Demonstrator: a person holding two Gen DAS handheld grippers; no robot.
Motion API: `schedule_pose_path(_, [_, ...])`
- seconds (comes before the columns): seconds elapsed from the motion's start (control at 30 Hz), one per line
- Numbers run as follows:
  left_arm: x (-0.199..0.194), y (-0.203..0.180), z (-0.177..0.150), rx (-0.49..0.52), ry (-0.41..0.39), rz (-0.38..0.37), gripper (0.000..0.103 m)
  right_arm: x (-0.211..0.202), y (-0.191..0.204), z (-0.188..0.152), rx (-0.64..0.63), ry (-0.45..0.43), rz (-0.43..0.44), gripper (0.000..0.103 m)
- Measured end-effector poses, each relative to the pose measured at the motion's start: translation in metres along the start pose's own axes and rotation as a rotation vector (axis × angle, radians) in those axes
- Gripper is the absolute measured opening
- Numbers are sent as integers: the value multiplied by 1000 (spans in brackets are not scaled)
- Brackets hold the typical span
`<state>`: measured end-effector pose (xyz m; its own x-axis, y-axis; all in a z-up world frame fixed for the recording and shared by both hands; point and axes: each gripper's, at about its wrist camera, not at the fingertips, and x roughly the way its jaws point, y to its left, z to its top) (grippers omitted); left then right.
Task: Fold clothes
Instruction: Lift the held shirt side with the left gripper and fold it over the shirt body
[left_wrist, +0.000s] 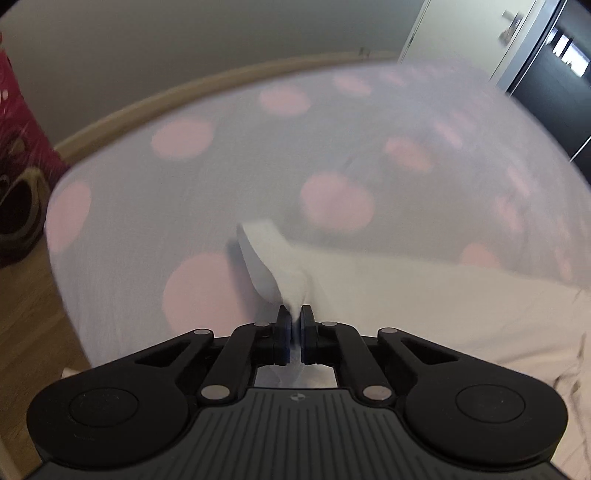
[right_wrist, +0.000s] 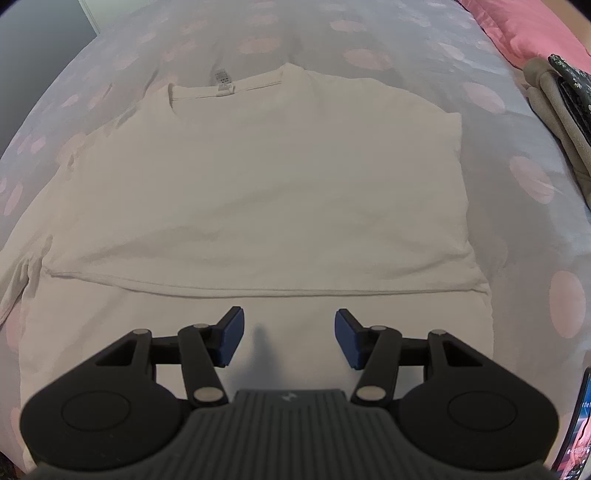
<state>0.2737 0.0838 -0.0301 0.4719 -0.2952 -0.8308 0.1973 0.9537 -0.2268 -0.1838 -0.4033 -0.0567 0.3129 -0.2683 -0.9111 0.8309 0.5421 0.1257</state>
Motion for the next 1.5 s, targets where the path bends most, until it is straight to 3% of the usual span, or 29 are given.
schedule_pose_path(0.17, [-48, -50, 20, 31, -147, -135, 2, -5, -2, 1, 12, -3, 3, 58])
schedule_pose_path(0.3, [-80, -111, 22, 129, -198, -221, 2, -14, -2, 1, 5, -15, 1, 58])
schedule_pose_path(0.63, [-127, -277, -24, 385, -185, -461, 2, -45, -21, -1, 9, -62, 6, 58])
schedule_pose_path(0.87, [-125, -377, -79, 549, -129, -592, 2, -56, -54, -2, 81, -79, 13, 58])
schedule_pose_path(1.0, [-110, -424, -124, 668, -70, -622, 2, -56, -82, -4, 133, -73, -11, 58])
schedule_pose_path(1.23, [-80, -478, -229, 888, 68, -604, 2, -44, -118, -7, 216, -34, -56, 59])
schedule_pose_path(1.37, [-59, -487, -279, 1019, 143, -568, 2, -38, -119, -7, 207, -20, -25, 59])
schedule_pose_path(1.5, [-37, -481, -307, 1082, 236, -548, 3, -31, -116, -4, 209, -5, 6, 59])
